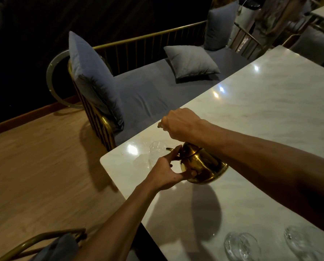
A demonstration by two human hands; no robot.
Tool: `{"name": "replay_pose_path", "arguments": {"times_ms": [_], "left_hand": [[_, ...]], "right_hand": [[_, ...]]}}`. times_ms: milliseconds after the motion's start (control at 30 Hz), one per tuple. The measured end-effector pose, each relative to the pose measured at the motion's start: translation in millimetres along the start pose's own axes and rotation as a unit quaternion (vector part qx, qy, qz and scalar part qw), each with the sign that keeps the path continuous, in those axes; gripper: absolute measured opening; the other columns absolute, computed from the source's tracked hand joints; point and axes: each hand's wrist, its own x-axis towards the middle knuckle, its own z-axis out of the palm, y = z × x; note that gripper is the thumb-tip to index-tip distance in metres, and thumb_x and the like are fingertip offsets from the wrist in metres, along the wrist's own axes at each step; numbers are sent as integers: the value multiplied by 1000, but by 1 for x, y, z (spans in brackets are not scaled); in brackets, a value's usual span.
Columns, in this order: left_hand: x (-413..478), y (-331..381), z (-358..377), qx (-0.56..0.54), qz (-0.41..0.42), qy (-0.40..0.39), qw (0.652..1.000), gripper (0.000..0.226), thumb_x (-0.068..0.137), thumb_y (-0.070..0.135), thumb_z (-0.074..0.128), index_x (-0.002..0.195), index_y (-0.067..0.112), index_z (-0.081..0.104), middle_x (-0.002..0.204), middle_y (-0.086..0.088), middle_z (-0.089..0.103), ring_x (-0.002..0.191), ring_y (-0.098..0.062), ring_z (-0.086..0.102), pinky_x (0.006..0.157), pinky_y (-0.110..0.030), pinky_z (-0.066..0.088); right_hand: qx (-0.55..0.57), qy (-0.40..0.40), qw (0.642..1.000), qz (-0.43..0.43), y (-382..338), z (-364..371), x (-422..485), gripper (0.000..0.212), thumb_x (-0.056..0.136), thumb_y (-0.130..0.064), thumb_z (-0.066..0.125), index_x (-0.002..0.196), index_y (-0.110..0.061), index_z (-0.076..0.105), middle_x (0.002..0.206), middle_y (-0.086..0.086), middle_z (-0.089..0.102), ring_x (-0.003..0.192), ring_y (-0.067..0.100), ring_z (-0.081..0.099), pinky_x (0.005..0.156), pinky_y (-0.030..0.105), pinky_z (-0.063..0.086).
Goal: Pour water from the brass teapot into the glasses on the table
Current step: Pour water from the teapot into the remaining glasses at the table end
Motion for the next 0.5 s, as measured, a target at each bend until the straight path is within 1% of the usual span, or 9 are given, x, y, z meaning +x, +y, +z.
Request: {"name": "replay_pose_path", "arguments": {"times_ms": [200, 500], "left_hand": [[-1, 0, 0, -2, -4, 4, 1000, 90, 80, 42, 79, 154, 34, 28, 152, 2, 47, 133, -24, 50, 102, -34, 46], [-2, 1, -2, -7, 3, 9, 1000, 87, 81, 40, 78, 153, 33, 29, 150, 3, 49, 134, -23, 50, 102, -31, 44]], "right_hand": [[-8, -4, 1000, -3, -2, 1, 3, 34, 94, -19, 56, 127, -15, 61, 111, 6, 70, 87, 23, 70, 79, 32, 55], [-13, -9, 1000, -2, -2, -1, 7, 34, 93, -18, 56, 127, -16, 61, 111, 5, 70, 88, 23, 70, 78, 32, 54]]}}
